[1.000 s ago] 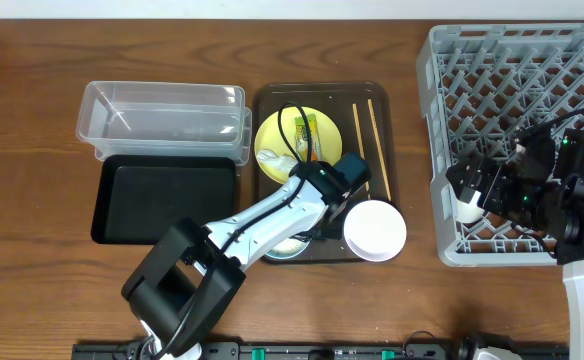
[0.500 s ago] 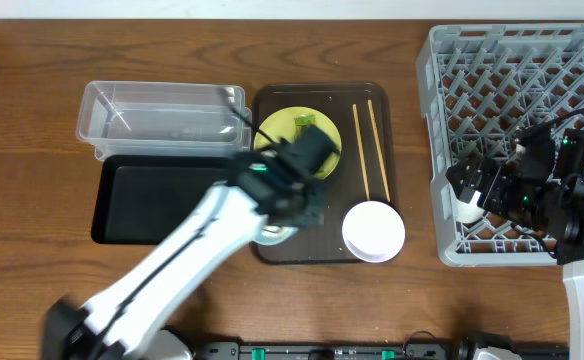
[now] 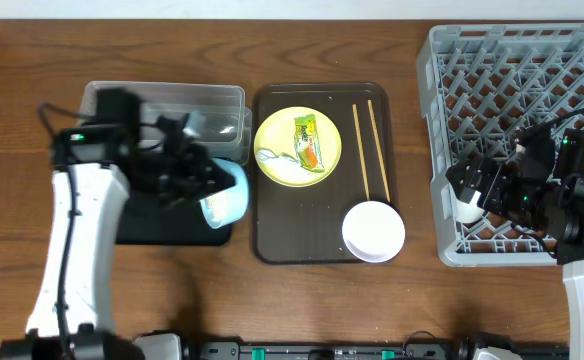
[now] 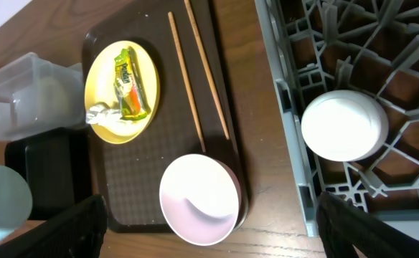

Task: Sort waste into correct bins and load items into the dishwasher rack
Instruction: 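Tip the blue bowl over the black tray to dump the rice, then set the empty blue bowl back on the brown tray, then pick the white tissue off the yellow plate and drop it in the clear bin, then pick the snack wrapper off the yellow plate and drop it in the clear bin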

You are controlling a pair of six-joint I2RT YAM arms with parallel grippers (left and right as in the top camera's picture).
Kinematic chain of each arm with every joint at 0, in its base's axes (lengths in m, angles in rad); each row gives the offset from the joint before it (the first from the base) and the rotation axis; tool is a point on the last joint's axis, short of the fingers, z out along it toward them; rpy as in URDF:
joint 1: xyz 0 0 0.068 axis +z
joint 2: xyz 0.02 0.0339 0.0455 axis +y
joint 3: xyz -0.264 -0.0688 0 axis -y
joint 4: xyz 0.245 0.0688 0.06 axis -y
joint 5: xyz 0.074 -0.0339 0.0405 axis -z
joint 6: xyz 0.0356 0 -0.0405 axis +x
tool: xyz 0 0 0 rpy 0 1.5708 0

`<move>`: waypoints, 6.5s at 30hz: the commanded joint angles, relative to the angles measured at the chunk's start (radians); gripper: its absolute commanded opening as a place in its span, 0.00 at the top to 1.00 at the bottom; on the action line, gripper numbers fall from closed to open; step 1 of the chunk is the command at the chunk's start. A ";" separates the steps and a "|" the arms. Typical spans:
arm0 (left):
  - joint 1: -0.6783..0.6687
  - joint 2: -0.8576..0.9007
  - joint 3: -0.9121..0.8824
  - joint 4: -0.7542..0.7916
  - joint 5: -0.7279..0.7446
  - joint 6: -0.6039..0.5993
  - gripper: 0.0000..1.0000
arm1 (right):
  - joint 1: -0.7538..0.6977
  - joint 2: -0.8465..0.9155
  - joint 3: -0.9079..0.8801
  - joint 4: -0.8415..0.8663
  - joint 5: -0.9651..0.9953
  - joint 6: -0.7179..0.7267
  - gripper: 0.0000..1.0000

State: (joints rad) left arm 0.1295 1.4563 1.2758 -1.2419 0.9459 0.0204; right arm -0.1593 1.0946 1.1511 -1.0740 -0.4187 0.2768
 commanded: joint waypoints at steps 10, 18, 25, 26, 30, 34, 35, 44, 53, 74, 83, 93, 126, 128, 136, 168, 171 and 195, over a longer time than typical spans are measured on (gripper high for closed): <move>0.341 0.201 -0.179 -0.021 0.416 0.433 0.94 | 0.010 -0.002 0.017 -0.002 -0.005 -0.016 0.09; 0.385 0.288 -0.179 -0.018 0.485 0.443 0.93 | 0.010 -0.002 0.017 -0.003 -0.005 -0.016 0.09; 0.397 0.293 -0.179 -0.013 0.576 0.429 0.94 | 0.010 -0.002 0.017 -0.015 -0.004 -0.016 0.09; 0.397 0.293 -0.179 -0.038 0.598 0.440 0.94 | 0.010 -0.002 0.017 -0.015 -0.004 -0.016 0.09; 0.398 0.303 -0.179 0.005 0.570 0.417 0.94 | 0.010 -0.002 0.017 -0.010 -0.004 -0.016 0.09; 0.394 0.305 -0.180 0.019 0.523 0.444 0.94 | 0.010 -0.002 0.017 -0.012 -0.004 -0.016 0.09; 0.396 0.309 -0.180 0.005 0.525 0.387 0.94 | 0.010 -0.002 0.017 -0.010 -0.004 -0.016 0.09; 0.360 0.306 -0.179 -0.152 0.551 0.640 0.94 | 0.010 -0.002 0.017 -0.010 -0.004 -0.016 0.09; 0.354 0.279 -0.179 -0.170 0.495 0.547 0.94 | 0.010 -0.002 0.017 -0.008 -0.005 -0.022 0.09; -0.409 0.008 -0.153 0.278 -0.465 -0.388 0.94 | 0.010 -0.002 0.017 0.023 -0.005 -0.019 0.09; -0.774 0.119 -0.153 0.452 -0.830 -0.570 0.94 | 0.010 -0.002 0.017 0.023 -0.005 -0.019 0.09; -0.831 0.153 -0.114 0.472 -0.882 -0.517 0.36 | 0.010 -0.002 0.017 0.019 -0.005 -0.019 0.08; -0.607 0.486 0.012 0.700 -1.025 -0.306 0.94 | 0.010 -0.002 0.017 0.019 -0.004 -0.020 0.08; -0.607 0.443 0.044 0.662 -1.024 -0.310 0.94 | 0.010 -0.002 0.017 0.019 -0.004 -0.020 0.08; -0.579 0.221 0.123 0.595 -1.034 -0.309 0.94 | 0.010 -0.002 0.017 0.018 -0.005 -0.020 0.07; -0.645 0.435 0.140 0.671 -0.953 -0.223 0.29 | 0.010 -0.002 0.017 -0.010 -0.004 -0.019 0.08; -0.660 0.502 0.140 0.692 -0.953 -0.223 0.29 | 0.010 -0.002 0.017 -0.015 -0.004 -0.020 0.07; -0.579 0.408 0.164 0.675 -0.848 -0.287 0.94 | 0.010 -0.002 0.017 -0.020 -0.004 -0.021 0.07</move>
State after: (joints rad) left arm -0.4770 1.9709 1.4048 -0.5640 0.0963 -0.2390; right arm -0.1589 1.0950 1.1511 -1.0916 -0.4187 0.2733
